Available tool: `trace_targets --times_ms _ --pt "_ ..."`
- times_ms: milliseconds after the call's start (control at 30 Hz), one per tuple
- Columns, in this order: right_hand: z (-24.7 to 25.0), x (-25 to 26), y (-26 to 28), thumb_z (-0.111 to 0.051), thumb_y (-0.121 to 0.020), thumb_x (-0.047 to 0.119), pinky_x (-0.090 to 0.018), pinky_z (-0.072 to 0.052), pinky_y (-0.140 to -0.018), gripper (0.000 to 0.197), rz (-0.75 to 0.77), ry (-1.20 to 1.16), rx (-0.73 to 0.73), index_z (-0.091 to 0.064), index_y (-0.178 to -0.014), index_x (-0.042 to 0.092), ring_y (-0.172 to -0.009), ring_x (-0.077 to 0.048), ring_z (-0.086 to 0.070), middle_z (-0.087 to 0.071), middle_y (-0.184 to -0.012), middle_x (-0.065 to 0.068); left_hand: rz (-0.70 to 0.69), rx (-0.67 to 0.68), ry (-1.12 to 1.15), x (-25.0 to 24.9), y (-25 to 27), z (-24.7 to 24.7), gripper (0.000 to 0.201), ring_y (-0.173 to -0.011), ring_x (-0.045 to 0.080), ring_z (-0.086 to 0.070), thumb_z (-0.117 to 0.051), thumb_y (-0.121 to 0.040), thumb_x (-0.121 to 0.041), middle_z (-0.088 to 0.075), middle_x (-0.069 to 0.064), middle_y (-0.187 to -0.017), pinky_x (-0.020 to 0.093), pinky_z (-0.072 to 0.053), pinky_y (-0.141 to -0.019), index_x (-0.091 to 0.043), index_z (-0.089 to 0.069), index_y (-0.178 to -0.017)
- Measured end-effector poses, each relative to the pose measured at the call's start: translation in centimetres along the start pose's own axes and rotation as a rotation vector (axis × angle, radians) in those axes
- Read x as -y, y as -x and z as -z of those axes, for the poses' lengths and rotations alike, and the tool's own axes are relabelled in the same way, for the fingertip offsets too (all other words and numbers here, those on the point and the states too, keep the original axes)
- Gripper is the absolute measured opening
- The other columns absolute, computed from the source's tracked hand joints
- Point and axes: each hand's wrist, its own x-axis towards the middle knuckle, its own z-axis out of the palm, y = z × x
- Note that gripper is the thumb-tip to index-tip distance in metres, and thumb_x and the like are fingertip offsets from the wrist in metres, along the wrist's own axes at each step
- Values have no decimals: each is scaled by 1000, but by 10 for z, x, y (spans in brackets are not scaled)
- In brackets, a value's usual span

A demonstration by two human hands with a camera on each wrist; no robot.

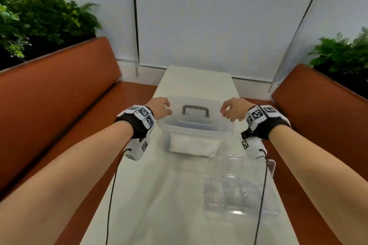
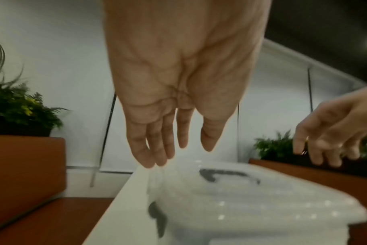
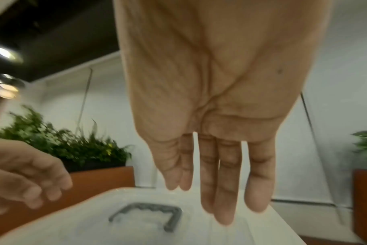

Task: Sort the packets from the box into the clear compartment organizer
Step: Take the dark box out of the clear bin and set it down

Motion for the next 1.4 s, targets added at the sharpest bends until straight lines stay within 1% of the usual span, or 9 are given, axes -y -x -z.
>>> trace_targets --times_ms 133,300,467,600,767,900,1033,1200,1400 --pt "-23 -14 -15 -52 -96 19 -31 -47 -85 32 -98 168 -66 -57 -122 1 -111 -32 -59 -59 -124 -16 146 -39 -72 14 -10 -20 45 -118 36 -53 -53 -98 -29 -54 21 -132 36 -43 -89 2 -48 -131" --pt "-56 -32 -29 -52 -97 24 -28 -41 -69 30 -234 56 -117 -59 -109 -2 -95 -32 -61 -63 -113 -19 231 -30 -84 21 -17 -39 41 -105 36 -60 -55 -97 -31 -61 21 -118 31 -42 -72 5 -55 -116" --pt "-64 -37 -38 -59 -91 19 -26 -39 -54 18 -303 -26 -190 -58 -94 1 -70 -25 -50 -63 -98 -16 285 -72 -11 13 -22 -38 30 -96 38 -66 -60 -94 -16 -62 23 -114 32 -51 -72 6 -57 -113" --pt "-57 -36 -40 -59 -88 10 -21 -31 -43 20 -319 -67 -214 -51 -71 2 -56 -23 -48 -55 -79 -12 296 -104 -65 4 -27 -37 25 -102 37 -63 -54 -96 -6 -59 23 -120 29 -44 -71 7 -56 -117" --pt "-56 -36 -39 -64 -87 13 -32 -49 -64 31 -341 -244 -194 -43 -66 6 -75 -28 -57 -58 -84 -18 291 -137 -164 2 -31 -34 19 -102 39 -63 -49 -94 1 -61 23 -116 31 -42 -71 7 -58 -110" --pt "-52 -33 -36 -66 -85 18 -42 -56 -82 23 -345 -346 -225 -53 -84 -2 -88 -34 -65 -65 -100 -23 281 -226 -131 -4 -30 -20 22 -103 41 -61 -54 -93 -5 -59 24 -118 37 -47 -75 5 -56 -112" --pt "-46 -32 -35 -67 -84 17 -44 -55 -86 35 -380 -416 -240 -60 -105 -9 -91 -34 -65 -66 -108 -24 340 -318 382 -8 -30 4 36 -96 37 -66 -70 -84 -17 -64 20 -108 38 -55 -75 8 -59 -107" --pt "-40 -23 -31 -68 -84 15 -45 -58 -78 36 -409 -580 -323 -60 -108 -10 -77 -33 -62 -66 -106 -24 351 -365 1271 -14 -14 9 44 -94 32 -66 -70 -81 -3 -62 27 -118 34 -58 -78 15 -53 -117" --pt "-26 -18 -20 -69 -83 20 -40 -59 -72 48 -325 -741 -450 -55 -124 -2 -86 -26 -59 -63 -114 -20 249 -284 1542 -26 6 24 10 -83 37 -64 -47 -93 5 -65 29 -97 36 -60 -63 10 -54 -97"
